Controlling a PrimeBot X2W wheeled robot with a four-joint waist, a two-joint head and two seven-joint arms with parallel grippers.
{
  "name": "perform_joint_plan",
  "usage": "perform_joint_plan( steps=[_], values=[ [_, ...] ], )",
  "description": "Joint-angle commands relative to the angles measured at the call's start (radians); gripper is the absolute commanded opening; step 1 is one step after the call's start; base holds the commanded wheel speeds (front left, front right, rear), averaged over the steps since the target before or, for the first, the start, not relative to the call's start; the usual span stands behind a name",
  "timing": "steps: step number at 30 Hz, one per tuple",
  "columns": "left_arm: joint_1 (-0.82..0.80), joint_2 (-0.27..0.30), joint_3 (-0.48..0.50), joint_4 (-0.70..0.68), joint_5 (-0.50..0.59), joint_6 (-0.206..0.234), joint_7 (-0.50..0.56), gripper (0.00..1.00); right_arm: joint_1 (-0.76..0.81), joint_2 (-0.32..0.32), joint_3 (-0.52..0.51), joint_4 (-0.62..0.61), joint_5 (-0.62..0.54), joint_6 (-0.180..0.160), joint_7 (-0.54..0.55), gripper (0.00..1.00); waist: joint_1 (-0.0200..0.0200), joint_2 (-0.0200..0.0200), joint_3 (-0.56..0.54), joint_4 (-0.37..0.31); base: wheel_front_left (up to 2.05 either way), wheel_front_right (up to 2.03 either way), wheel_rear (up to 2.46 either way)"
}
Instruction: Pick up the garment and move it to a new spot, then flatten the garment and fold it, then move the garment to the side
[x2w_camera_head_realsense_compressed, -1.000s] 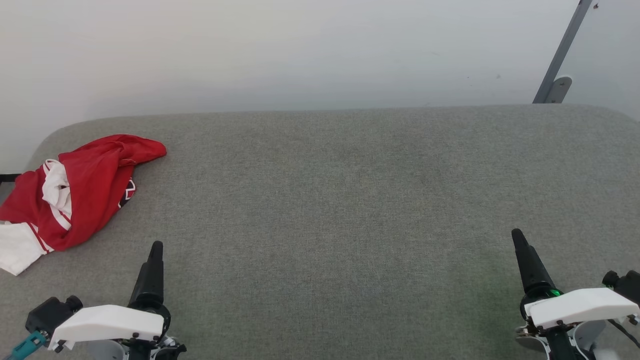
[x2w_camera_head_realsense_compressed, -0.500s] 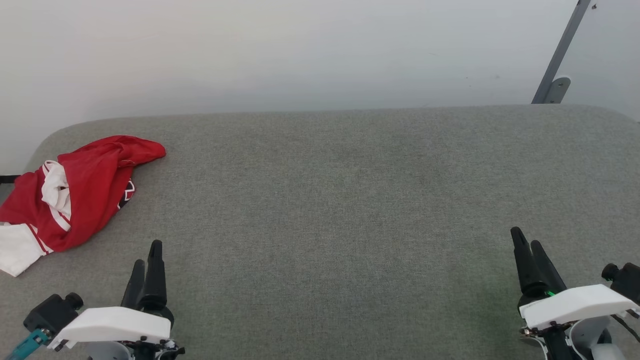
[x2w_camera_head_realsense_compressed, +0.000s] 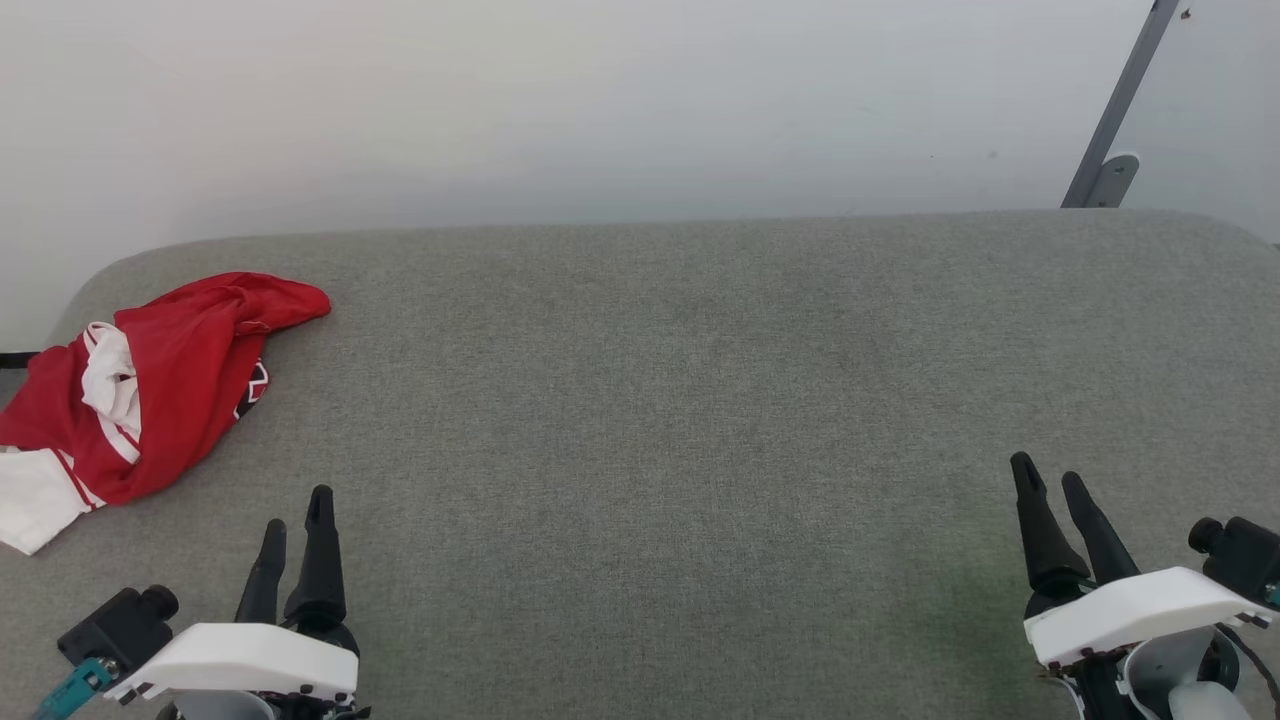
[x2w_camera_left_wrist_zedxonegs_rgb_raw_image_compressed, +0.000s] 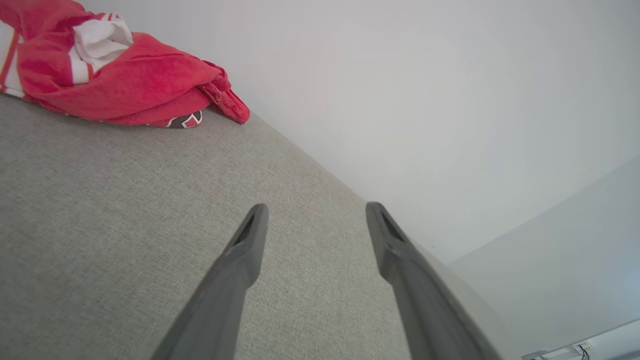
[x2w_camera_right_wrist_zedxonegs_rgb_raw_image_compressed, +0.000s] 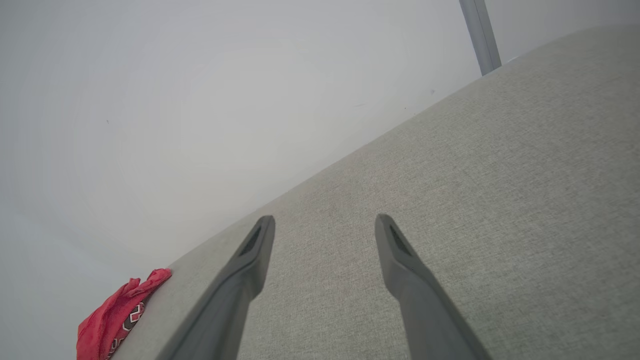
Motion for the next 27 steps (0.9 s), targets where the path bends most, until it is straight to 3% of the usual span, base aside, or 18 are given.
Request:
perform_joint_plan(
  steps=[1,27],
  values=[
    [-0.006,0.009,-0.003,-0.013,0.026,-0.006,-0.012,1.00,-0.020,-0.009,0.002,-0.011,-0.028,0.000,-0.010,1.00,0.0000,-0.0001,0.000,0.000,0.00,0.00,0.00],
    [0.015,0.017,-0.017,-0.017,0.255,-0.028,-0.079,1.00,-0.020,-0.031,0.030,-0.009,-0.254,0.001,-0.071,1.00,0.0000,-0.0001,-0.001,-0.003,0.00,0.00,0.00]
  ],
)
